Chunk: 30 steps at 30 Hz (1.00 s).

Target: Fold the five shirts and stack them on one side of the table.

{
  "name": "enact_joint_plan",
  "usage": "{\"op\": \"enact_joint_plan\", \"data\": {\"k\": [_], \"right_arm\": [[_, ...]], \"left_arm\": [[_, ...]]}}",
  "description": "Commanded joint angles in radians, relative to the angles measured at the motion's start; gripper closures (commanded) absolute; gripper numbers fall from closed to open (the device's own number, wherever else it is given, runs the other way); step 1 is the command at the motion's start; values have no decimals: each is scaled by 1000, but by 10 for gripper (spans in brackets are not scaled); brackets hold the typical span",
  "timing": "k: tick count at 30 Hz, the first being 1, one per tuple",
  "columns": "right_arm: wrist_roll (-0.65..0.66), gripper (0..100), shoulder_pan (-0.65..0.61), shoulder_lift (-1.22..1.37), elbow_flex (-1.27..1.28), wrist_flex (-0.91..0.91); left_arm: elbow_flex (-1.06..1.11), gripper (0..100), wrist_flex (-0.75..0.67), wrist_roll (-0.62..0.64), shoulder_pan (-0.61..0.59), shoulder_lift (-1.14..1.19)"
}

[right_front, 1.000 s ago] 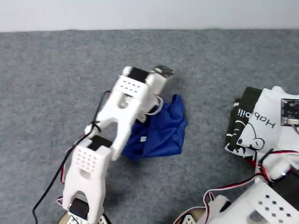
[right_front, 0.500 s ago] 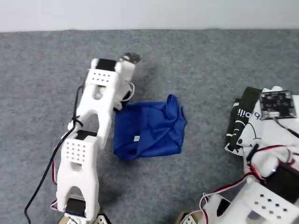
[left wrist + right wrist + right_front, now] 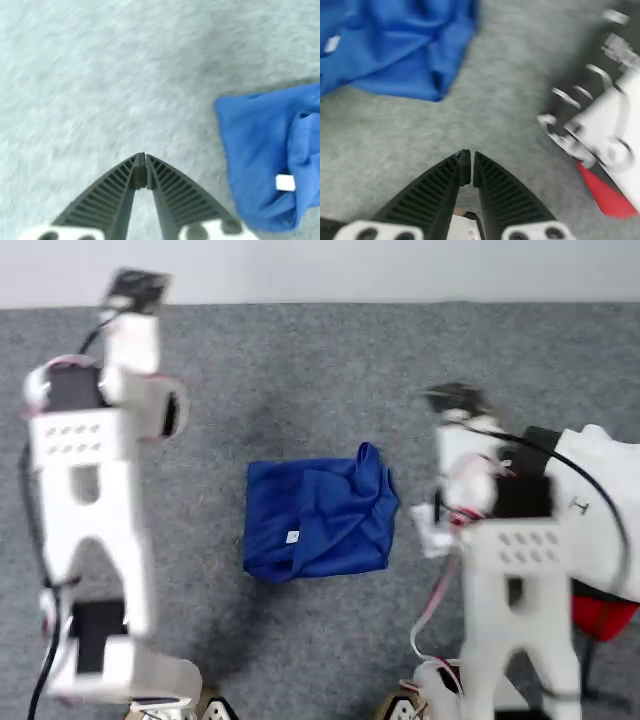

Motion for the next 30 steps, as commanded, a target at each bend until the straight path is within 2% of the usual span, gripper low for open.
{"op": "enact_joint_plan", "data": {"k": [1,9,19,26,30], "right_arm": [[-64,989,-131,130,-121,-38],[-112,984,-288,406,-261,-291],[-107,984,-403,682,-402,-521],[-106,987,-438,863,-477,-521],[-106,988,-390,929,-479,-409]], "left_arm": [[166,995,6,3,-74,-244],[483,995,-103,-58,-203,-535],[645,995,-140,-58,-253,-585],[659,995,-140,-58,-253,-583],[659,995,-140,-58,-253,-589]]}}
